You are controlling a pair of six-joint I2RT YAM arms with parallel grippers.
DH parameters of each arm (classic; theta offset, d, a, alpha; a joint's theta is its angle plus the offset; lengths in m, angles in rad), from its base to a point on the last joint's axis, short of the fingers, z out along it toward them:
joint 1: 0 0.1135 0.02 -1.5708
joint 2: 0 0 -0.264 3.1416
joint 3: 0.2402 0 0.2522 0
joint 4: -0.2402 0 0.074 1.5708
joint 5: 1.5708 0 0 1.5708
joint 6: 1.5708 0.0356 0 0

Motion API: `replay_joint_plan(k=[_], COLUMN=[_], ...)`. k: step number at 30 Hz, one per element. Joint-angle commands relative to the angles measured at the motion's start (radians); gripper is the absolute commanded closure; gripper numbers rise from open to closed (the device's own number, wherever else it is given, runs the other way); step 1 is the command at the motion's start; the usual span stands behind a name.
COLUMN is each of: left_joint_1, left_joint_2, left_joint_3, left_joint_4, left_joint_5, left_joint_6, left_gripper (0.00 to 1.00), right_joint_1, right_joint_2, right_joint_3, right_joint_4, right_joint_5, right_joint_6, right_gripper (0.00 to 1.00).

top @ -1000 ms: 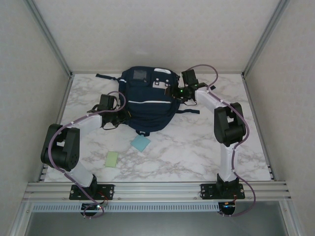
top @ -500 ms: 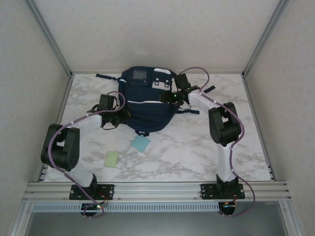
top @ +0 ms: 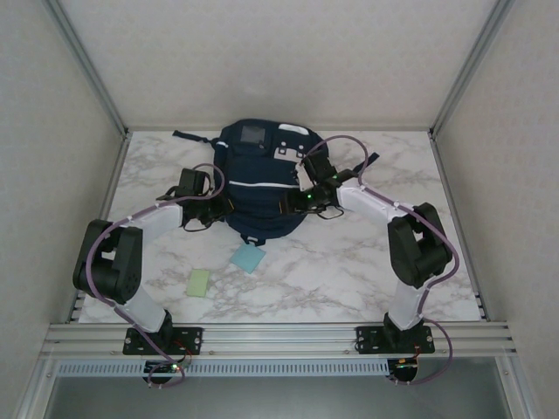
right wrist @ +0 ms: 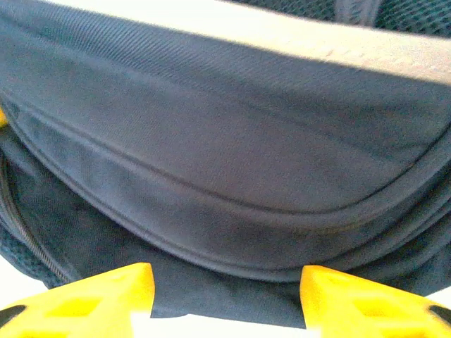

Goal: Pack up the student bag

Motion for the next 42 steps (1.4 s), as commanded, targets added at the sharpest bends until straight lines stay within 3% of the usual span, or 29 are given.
replay_joint_plan(k=[1,9,22,39,42], left_joint_1=[-0.012,-0.012,-0.011,-0.021,-0.021], left_joint_2=[-0.023,-0.034,-0.033,0.005,0.003], left_joint_3=[0.033,0.032,0.038,0.066,0.067], left_joint_4=[0.035,0.018,-0.009,0.008,0.008], left_joint_5=[0.013,0.004,-0.002,0.007,0.0], left_joint_6=[0.024,0.033,0.033,0.011,0.016], left_gripper=[1.0,1.0,1.0,1.0,1.0], right_joint_1=[-0.009,-0.062,-0.073,-0.031,-0.031], right_joint_2=[-0.01,0.059,0.25,-0.048,-0.087], right_joint_3=[0.04,0.16,0.324,-0.107,-0.101], right_joint_4=[-0.111,-0.111,-0.001,0.219,0.155], right_joint_5=[0.158,0.252,0.074,-0.269,-0.208], right_joint_6=[-0.119,-0.233,-0.233,0.112,0.077], right_gripper=[0.43,0.39,0.38,0.43,0.43])
